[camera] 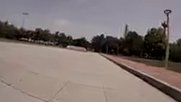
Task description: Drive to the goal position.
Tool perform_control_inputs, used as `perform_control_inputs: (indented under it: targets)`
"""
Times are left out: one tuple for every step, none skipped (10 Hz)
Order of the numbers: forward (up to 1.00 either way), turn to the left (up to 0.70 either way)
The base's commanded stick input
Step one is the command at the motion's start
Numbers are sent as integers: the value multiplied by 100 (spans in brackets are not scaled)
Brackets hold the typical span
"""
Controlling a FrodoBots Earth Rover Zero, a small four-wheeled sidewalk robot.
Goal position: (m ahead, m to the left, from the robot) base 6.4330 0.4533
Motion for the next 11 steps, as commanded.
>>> perform_control_inputs:
  targets:
    - [100, 0]
    - [100, 0]
    - [100, -1]
    - [100, -3]
    - [100, -34]
    - [100, -35]
    - [100, -24]
    - [100, -6]
    - [100, 0]
    - [100, 0]
    - [100, 0]
